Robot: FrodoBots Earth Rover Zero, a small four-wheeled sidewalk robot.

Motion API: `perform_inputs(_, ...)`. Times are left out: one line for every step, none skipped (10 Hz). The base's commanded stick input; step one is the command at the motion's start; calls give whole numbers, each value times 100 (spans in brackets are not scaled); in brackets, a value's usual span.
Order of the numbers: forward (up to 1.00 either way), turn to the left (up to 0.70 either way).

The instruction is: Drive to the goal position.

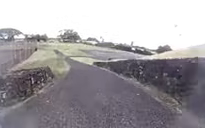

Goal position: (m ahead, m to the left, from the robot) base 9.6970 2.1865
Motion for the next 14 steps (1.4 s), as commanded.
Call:
perform_inputs(85, 0)
perform_inputs(85, 0)
perform_inputs(85, 0)
perform_inputs(85, 0)
perform_inputs(85, 0)
perform_inputs(85, 0)
perform_inputs(85, 0)
perform_inputs(85, 0)
perform_inputs(85, 0)
perform_inputs(85, 0)
perform_inputs(85, 0)
perform_inputs(85, 4)
perform_inputs(85, 11)
perform_inputs(85, 12)
